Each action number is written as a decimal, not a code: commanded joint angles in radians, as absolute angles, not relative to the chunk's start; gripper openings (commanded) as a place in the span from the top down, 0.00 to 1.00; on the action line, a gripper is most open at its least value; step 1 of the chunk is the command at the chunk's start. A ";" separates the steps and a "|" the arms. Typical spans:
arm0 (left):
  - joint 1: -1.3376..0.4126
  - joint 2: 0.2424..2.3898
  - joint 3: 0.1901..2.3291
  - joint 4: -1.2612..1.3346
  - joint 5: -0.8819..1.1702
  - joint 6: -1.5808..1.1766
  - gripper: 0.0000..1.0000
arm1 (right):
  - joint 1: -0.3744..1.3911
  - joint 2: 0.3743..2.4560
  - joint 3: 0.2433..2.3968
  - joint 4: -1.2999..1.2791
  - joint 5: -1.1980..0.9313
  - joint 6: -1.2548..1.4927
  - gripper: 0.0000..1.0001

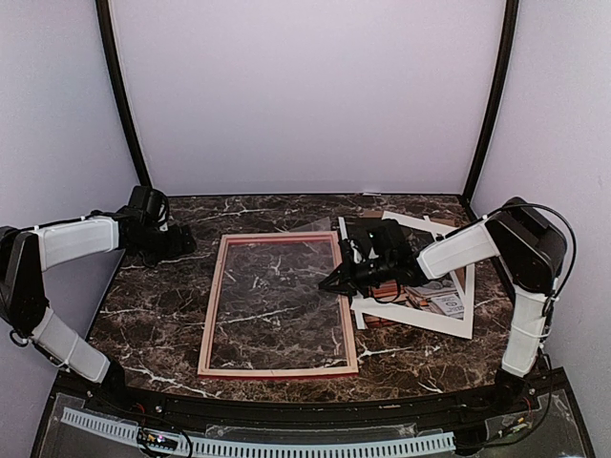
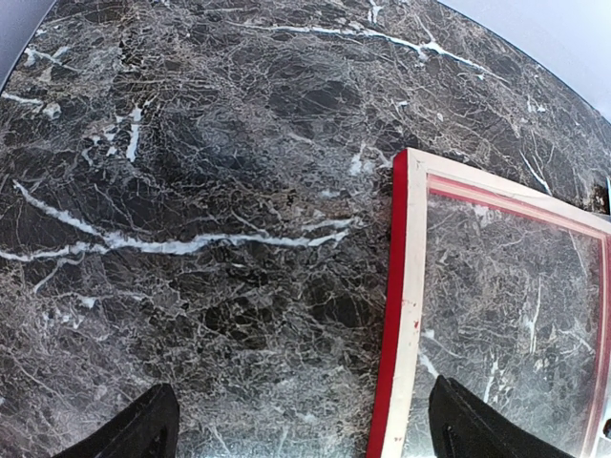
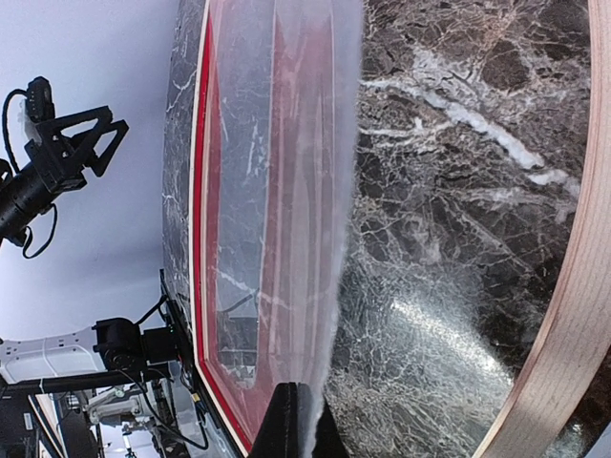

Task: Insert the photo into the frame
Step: Place the glass panel at the frame body.

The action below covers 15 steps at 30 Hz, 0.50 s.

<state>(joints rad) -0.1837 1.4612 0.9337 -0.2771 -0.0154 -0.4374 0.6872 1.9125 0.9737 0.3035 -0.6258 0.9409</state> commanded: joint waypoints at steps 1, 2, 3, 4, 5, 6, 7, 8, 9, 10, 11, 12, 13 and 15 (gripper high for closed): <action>-0.190 1.459 0.927 -0.269 -0.014 -0.433 0.06 | 0.701 1.919 0.995 0.286 -0.631 0.939 1.00; -0.190 1.459 0.926 -0.270 -0.014 -0.433 0.06 | 0.702 1.922 0.998 0.282 -0.634 0.938 1.00; -0.190 1.459 0.925 -0.269 -0.015 -0.434 0.06 | 0.703 1.923 1.003 0.278 -0.637 0.938 1.00; -0.191 1.459 0.925 -0.270 -0.014 -0.434 0.06 | 0.703 1.927 1.007 0.274 -0.639 0.940 1.00; -0.192 1.459 0.925 -0.269 -0.014 -0.434 0.06 | 0.704 1.928 1.009 0.272 -0.641 0.941 1.00; -0.192 1.459 0.925 -0.270 -0.014 -0.434 0.06 | 0.705 1.928 1.011 0.271 -0.640 0.942 1.00; -0.192 1.458 0.925 -0.270 -0.014 -0.434 0.06 | 0.705 1.929 1.013 0.267 -0.641 0.942 1.00; -0.192 1.459 0.925 -0.270 -0.014 -0.435 0.06 | 0.706 1.931 1.017 0.262 -0.642 0.941 1.00; -0.192 1.459 0.923 -0.268 -0.014 -0.435 0.06 | 0.706 1.932 1.021 0.258 -0.643 0.939 1.00; -0.193 1.459 0.923 -0.267 -0.013 -0.435 0.06 | 0.707 1.934 1.026 0.252 -0.645 0.936 1.00; -0.193 1.460 0.924 -0.266 -0.012 -0.436 0.06 | 0.707 1.938 1.031 0.245 -0.648 0.933 1.00; -0.193 1.462 0.924 -0.265 -0.012 -0.436 0.06 | 0.707 1.939 1.034 0.240 -0.651 0.931 1.00; -0.193 1.462 0.926 -0.264 -0.012 -0.437 0.06 | 0.707 1.940 1.036 0.237 -0.653 0.930 1.00; -0.194 1.463 0.926 -0.264 -0.011 -0.437 0.06 | 0.707 1.941 1.039 0.232 -0.655 0.933 1.00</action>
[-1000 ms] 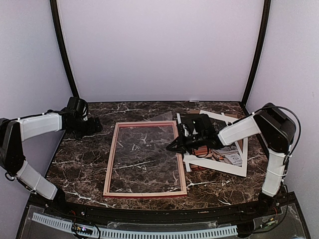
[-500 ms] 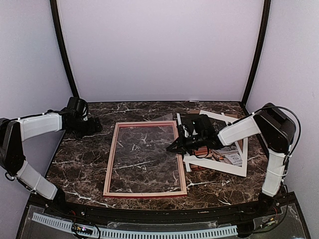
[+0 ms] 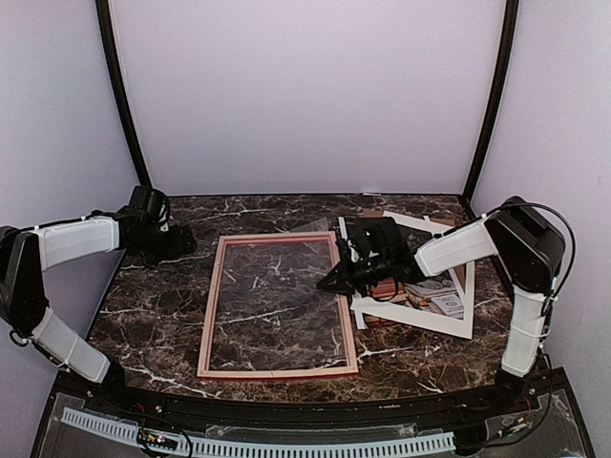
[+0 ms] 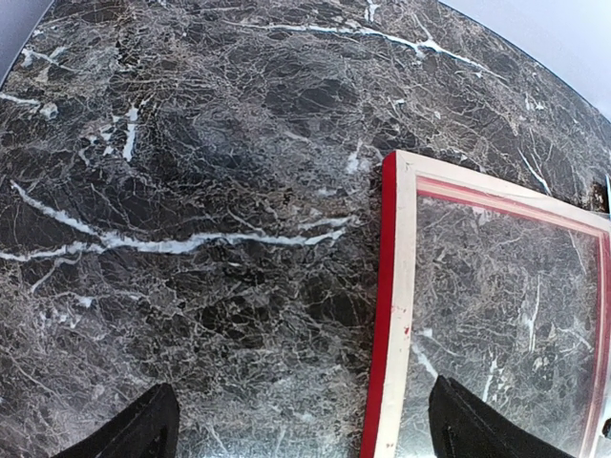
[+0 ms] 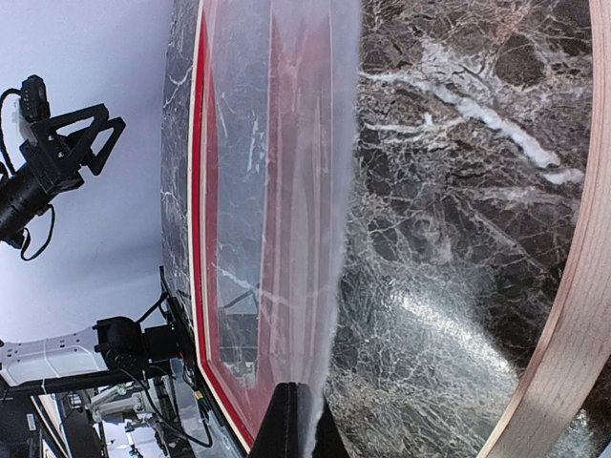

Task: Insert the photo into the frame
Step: Place the glass panel at the frame body.

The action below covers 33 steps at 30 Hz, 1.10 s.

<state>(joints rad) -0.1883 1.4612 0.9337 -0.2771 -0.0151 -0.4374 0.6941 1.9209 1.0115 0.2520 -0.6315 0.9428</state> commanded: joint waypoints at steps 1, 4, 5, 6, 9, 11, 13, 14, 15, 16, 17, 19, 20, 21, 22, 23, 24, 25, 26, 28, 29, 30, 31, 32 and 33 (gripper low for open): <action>-0.195 1.463 0.926 -0.265 -0.011 -0.437 0.06 | 0.707 1.941 1.040 0.230 -0.656 0.933 1.00; -0.196 1.463 0.927 -0.265 -0.012 -0.437 0.06 | 0.707 1.940 1.043 0.230 -0.663 0.941 1.00; -0.197 1.463 0.927 -0.265 -0.012 -0.438 0.06 | 0.707 1.940 1.045 0.231 -0.665 0.944 1.00; -0.198 1.463 0.927 -0.265 -0.011 -0.439 0.06 | 0.707 1.940 1.045 0.232 -0.668 0.947 1.00; -0.199 1.465 0.925 -0.265 -0.011 -0.440 0.06 | 0.707 1.939 1.046 0.237 -0.675 0.956 1.00; -0.201 1.466 0.925 -0.264 -0.011 -0.440 0.06 | 0.707 1.937 1.043 0.244 -0.682 0.966 1.00; -0.202 1.468 0.926 -0.263 -0.011 -0.440 0.06 | 0.707 1.934 1.042 0.244 -0.681 0.969 1.00; -0.204 1.469 0.926 -0.263 -0.011 -0.441 0.06 | 0.707 1.934 1.039 0.243 -0.681 0.972 1.00; -0.204 1.470 0.927 -0.261 -0.011 -0.442 0.06 | 0.706 1.933 1.040 0.242 -0.680 0.975 1.00; -0.205 1.472 0.928 -0.262 -0.011 -0.442 0.06 | 0.707 1.932 1.037 0.242 -0.680 0.979 1.00; -0.206 1.474 0.928 -0.261 -0.010 -0.442 0.06 | 0.708 1.930 1.036 0.242 -0.680 0.983 1.00; -0.208 1.475 0.931 -0.260 -0.009 -0.442 0.06 | 0.709 1.925 1.035 0.237 -0.678 0.985 1.00; -0.209 1.476 0.931 -0.261 -0.009 -0.442 0.06 | 0.709 1.925 1.035 0.235 -0.678 0.985 1.00; -0.210 1.479 0.932 -0.260 -0.009 -0.443 0.06 | 0.709 1.925 1.034 0.232 -0.678 0.985 1.00; -0.211 1.480 0.932 -0.259 -0.008 -0.443 0.06 | 0.710 1.925 1.033 0.230 -0.678 0.985 1.00; -0.211 1.481 0.932 -0.259 -0.008 -0.443 0.06 | 0.710 1.925 1.032 0.230 -0.678 0.985 1.00; -0.213 1.482 0.932 -0.259 -0.008 -0.443 0.06 | 0.710 1.926 1.031 0.229 -0.679 0.986 1.00; -0.214 1.483 0.932 -0.258 -0.008 -0.444 0.06 | 0.709 1.928 1.029 0.230 -0.679 0.984 1.00; -0.215 1.483 0.931 -0.258 -0.008 -0.445 0.06 | 0.710 1.929 1.030 0.231 -0.680 0.985 1.00; -0.216 1.485 0.930 -0.256 -0.008 -0.446 0.06 | 0.712 1.931 1.031 0.236 -0.680 0.985 1.00; -0.217 1.486 0.929 -0.256 -0.008 -0.446 0.06 | 0.712 1.934 1.030 0.239 -0.679 0.985 1.00; -0.217 1.486 0.928 -0.256 -0.007 -0.446 0.06 | 0.712 1.935 1.030 0.242 -0.680 0.987 1.00; -0.218 1.487 0.928 -0.255 -0.007 -0.446 0.06 | 0.712 1.937 1.030 0.246 -0.680 0.988 1.00; -0.219 1.487 0.928 -0.256 -0.006 -0.446 0.06 | 0.712 1.937 1.028 0.250 -0.680 0.988 1.00; -0.219 1.487 0.928 -0.256 -0.007 -0.446 0.06 | 0.712 1.938 1.028 0.250 -0.680 0.988 1.00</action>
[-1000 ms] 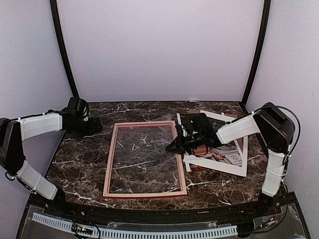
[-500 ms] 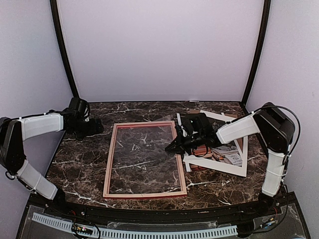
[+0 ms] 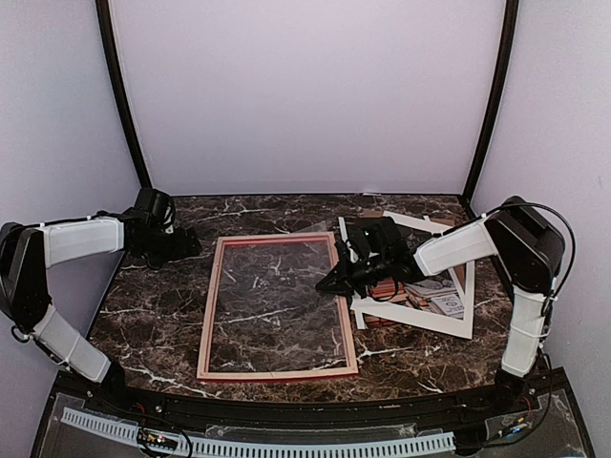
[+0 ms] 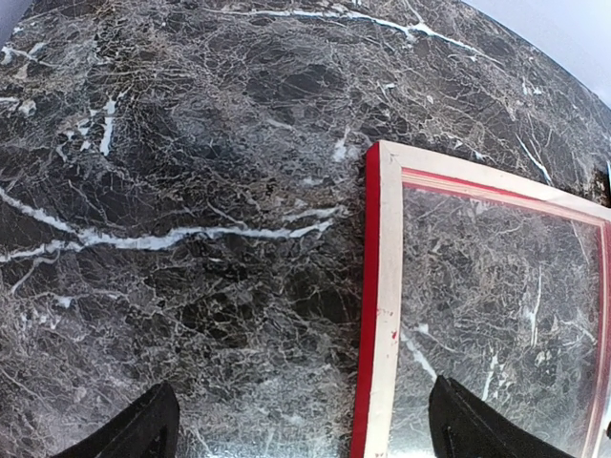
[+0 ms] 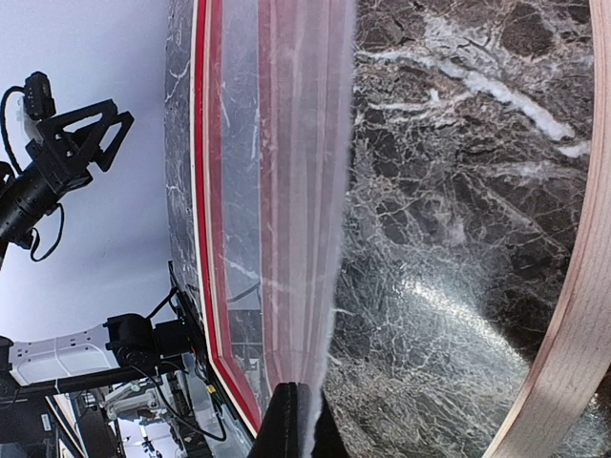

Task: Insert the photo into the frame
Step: Place the glass panel at the frame body.

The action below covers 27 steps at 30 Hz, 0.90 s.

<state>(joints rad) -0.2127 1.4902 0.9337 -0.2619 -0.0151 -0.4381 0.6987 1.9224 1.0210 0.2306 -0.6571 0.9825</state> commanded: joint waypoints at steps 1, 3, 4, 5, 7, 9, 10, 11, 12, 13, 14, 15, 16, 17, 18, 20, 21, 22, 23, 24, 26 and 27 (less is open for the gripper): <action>-0.221 1.487 0.927 -0.257 -0.006 -0.447 0.06 | 0.712 1.937 1.026 0.251 -0.680 0.987 1.00; -0.223 1.486 0.927 -0.256 -0.005 -0.448 0.06 | 0.712 1.938 1.028 0.250 -0.680 0.983 0.95; -0.226 1.485 0.927 -0.255 -0.004 -0.449 0.06 | 0.712 1.938 1.029 0.249 -0.680 0.982 0.91; -0.228 1.487 0.927 -0.255 -0.003 -0.450 0.06 | 0.712 1.938 1.031 0.247 -0.680 0.980 0.88; -0.232 1.486 0.927 -0.252 -0.002 -0.453 0.06 | 0.712 1.937 1.037 0.238 -0.678 0.975 0.81; -0.238 1.488 0.927 -0.249 -0.002 -0.455 0.06 | 0.712 1.937 1.041 0.226 -0.673 0.964 0.76; -0.242 1.488 0.927 -0.250 -0.003 -0.456 0.06 | 0.712 1.936 1.044 0.220 -0.670 0.960 0.74; -0.244 1.488 0.928 -0.249 -0.003 -0.458 0.06 | 0.713 1.934 1.047 0.211 -0.665 0.955 0.72; -0.248 1.488 0.928 -0.248 -0.003 -0.458 0.06 | 0.713 1.933 1.051 0.198 -0.658 0.948 0.69; -0.251 1.488 0.928 -0.247 -0.003 -0.459 0.06 | 0.713 1.933 1.055 0.186 -0.652 0.940 0.67; -0.254 1.488 0.928 -0.246 -0.002 -0.461 0.06 | 0.713 1.932 1.060 0.176 -0.647 0.934 0.65; -0.256 1.489 0.928 -0.244 -0.003 -0.462 0.06 | 0.714 1.931 1.063 0.167 -0.643 0.930 0.63; -0.260 1.488 0.928 -0.242 0.012 -0.463 0.06 | 0.715 1.931 1.068 0.156 -0.637 0.923 0.60; -0.265 1.488 0.928 -0.241 0.021 -0.465 0.06 | 0.716 1.930 1.078 0.139 -0.629 0.913 0.59; -0.266 1.488 0.928 -0.240 0.029 -0.466 0.06 | 0.719 1.930 1.088 0.118 -0.616 0.900 0.57; -0.276 1.488 0.926 -0.235 0.038 -0.471 0.06 | 0.722 1.928 1.105 0.077 -0.594 0.878 0.53; -0.282 1.489 0.925 -0.233 0.040 -0.473 0.06 | 0.724 1.927 1.111 0.062 -0.581 0.870 0.52; -0.284 1.490 0.925 -0.230 0.041 -0.473 0.06 | 0.725 1.927 1.116 0.048 -0.571 0.863 0.51; -0.290 1.490 0.924 -0.229 0.042 -0.475 0.06 | 0.727 1.925 1.123 0.027 -0.562 0.854 0.49; -0.292 1.491 0.924 -0.227 0.043 -0.476 0.06 | 0.728 1.923 1.131 0.009 -0.546 0.844 0.46; -0.295 1.492 0.923 -0.226 0.043 -0.477 0.06 | 0.732 1.918 1.143 -0.036 -0.516 0.824 0.43; -0.297 1.493 0.923 -0.226 0.045 -0.477 0.06 | 0.733 1.915 1.147 -0.052 -0.504 0.817 0.41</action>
<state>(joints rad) -0.2867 1.4933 0.9337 -0.2413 0.0296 -0.4656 0.7174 1.9224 1.1061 0.0364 -0.5762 0.8745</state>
